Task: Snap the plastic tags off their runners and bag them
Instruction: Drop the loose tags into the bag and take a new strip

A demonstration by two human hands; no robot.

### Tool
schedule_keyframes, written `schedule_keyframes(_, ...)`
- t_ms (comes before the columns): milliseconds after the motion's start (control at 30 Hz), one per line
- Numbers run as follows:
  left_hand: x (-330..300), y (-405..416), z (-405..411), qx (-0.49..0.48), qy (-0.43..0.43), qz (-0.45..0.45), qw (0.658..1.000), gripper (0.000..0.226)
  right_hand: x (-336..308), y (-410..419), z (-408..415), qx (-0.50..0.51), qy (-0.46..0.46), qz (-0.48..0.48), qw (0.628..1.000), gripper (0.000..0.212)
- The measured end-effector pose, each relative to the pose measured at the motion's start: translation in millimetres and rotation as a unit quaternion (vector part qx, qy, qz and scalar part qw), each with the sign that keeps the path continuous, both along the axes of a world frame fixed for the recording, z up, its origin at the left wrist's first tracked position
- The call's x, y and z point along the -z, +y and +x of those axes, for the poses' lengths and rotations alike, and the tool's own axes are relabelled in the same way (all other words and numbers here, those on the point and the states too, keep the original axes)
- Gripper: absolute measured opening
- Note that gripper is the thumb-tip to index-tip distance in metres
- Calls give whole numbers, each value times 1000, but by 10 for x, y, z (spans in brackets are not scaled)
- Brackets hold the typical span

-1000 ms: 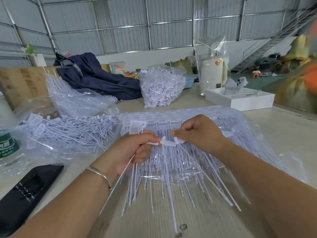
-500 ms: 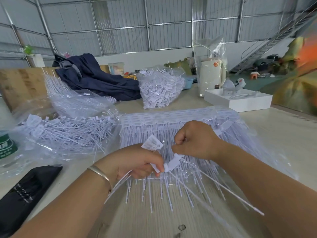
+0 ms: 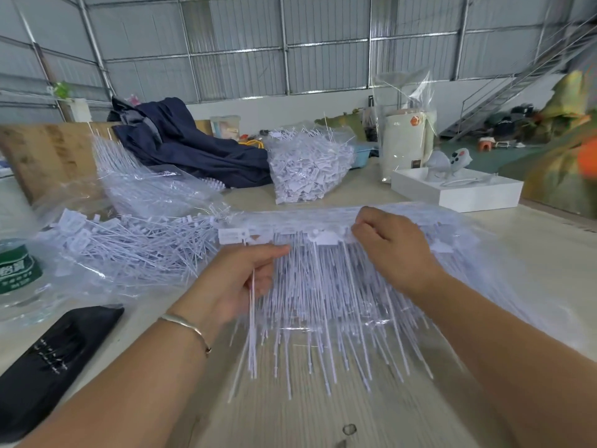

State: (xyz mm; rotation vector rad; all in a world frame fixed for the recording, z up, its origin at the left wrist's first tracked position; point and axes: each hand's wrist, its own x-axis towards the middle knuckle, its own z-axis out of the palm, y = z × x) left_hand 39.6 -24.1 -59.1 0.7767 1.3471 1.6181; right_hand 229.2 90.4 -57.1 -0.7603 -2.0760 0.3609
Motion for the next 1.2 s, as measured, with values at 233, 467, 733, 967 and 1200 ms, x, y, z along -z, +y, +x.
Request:
schedule_keyframes(233, 33, -1, 114, 31, -46, -62, 997, 37, 28, -72, -27, -52, -45, 3, 998, 20)
schedule_keyframes(467, 23, -12, 205, 88, 54, -50, 993, 30, 64, -135, -65, -76, -103, 16, 992, 18)
schedule_keyframes(733, 38, 2, 133, 24, 32, -38, 998, 26, -12, -66, 5, -73, -101, 75, 989, 24)
schedule_keyframes(967, 1, -52, 121, 124, -46, 28, 991, 25, -85, -1, 71, -183, 32, -118, 976, 47)
schedule_keyframes(1200, 49, -26, 333, 241, -110, 79, 961, 34, -35, -163, -65, -358, 53, -282, 888, 47)
